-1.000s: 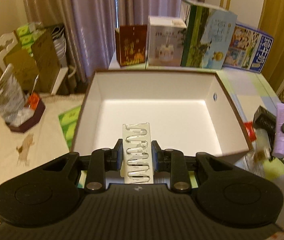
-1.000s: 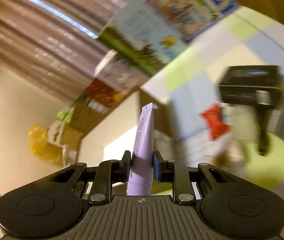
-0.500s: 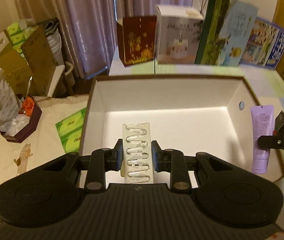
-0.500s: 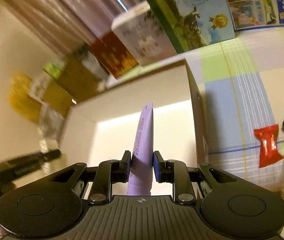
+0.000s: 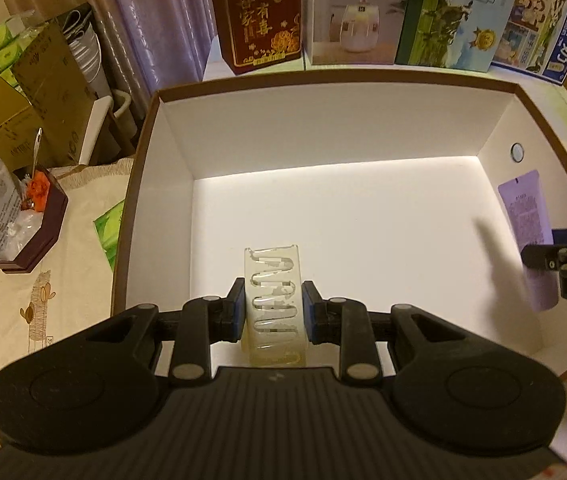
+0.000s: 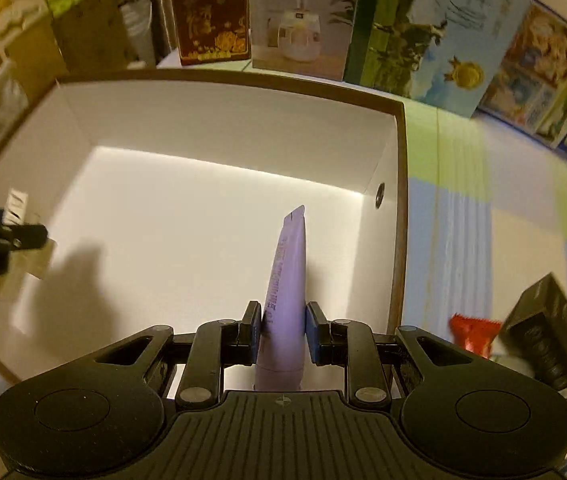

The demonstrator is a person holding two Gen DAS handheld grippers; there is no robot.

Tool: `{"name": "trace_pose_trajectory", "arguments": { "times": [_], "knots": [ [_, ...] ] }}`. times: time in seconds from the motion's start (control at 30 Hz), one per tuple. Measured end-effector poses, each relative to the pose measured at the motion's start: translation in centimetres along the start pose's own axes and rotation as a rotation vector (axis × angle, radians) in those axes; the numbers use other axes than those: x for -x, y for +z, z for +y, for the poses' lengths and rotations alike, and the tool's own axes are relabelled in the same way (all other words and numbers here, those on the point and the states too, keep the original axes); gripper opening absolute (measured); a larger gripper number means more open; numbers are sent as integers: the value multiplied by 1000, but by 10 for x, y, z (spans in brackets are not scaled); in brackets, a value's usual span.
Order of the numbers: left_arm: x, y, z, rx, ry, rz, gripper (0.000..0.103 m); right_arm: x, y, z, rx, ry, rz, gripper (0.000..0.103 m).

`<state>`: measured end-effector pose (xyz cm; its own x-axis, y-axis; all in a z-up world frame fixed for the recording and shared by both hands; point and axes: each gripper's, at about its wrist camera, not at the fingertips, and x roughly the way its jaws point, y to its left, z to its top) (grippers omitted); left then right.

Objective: Organize objects
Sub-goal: 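Open the left tool releasing the clip tray while the right tool drops the lavender tube in the box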

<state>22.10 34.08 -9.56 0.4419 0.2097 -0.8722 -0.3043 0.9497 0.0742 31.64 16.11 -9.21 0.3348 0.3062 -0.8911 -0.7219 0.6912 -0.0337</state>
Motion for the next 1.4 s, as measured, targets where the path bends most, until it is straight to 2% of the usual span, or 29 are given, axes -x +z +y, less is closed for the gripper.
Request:
{"name": "trace_pose_trajectory", "arguments": {
  "times": [0.13, 0.27, 0.33, 0.37, 0.4, 0.47, 0.53, 0.6, 0.7, 0.8, 0.9, 1.03, 1.1, 1.4],
  "knots": [
    [-4, 2, 2, -9, 6, 8, 24, -7, 3, 2, 25, -39, -16, 20],
    [-8, 2, 2, -15, 4, 14, 23, -5, 5, -4, 0, 10, -25, 23],
    [-10, 3, 2, -18, 5, 17, 23, -3, 5, -7, 0, 36, -29, 29],
    [-10, 3, 2, -20, 5, 19, 23, 2, 4, -4, 4, 43, -34, 38],
    [-11, 3, 2, -22, 5, 19, 24, 4, 3, -5, 8, 52, -43, 51],
    [-11, 4, 1, -27, 8, 20, 24, 10, 1, -4, 10, 66, -63, 63],
    [-9, 5, 0, -33, 8, 10, 26, 13, -1, -3, 8, 79, -68, 67],
    [-8, 6, -2, -40, 11, 5, 33, 15, -2, -3, 11, 91, -75, 76],
    [-4, 7, -2, -46, 14, -3, 45, 20, -4, -2, 13, 114, -84, 83],
    [1, 7, -1, -46, 11, -4, 51, 25, -7, 1, 24, 113, -106, 92],
    [8, 5, -2, -49, 8, -7, 62, 30, -9, 0, 21, 124, -119, 95],
    [19, 2, -4, -56, 7, -19, 67, 36, -13, -1, 7, 130, -128, 97],
    [24, 1, -4, -54, 5, -24, 74, 40, -15, -1, 5, 130, -132, 98],
    [54, -2, -10, -58, -10, -75, 77, 62, -25, -6, -38, 146, -174, 100]
  ]
}}
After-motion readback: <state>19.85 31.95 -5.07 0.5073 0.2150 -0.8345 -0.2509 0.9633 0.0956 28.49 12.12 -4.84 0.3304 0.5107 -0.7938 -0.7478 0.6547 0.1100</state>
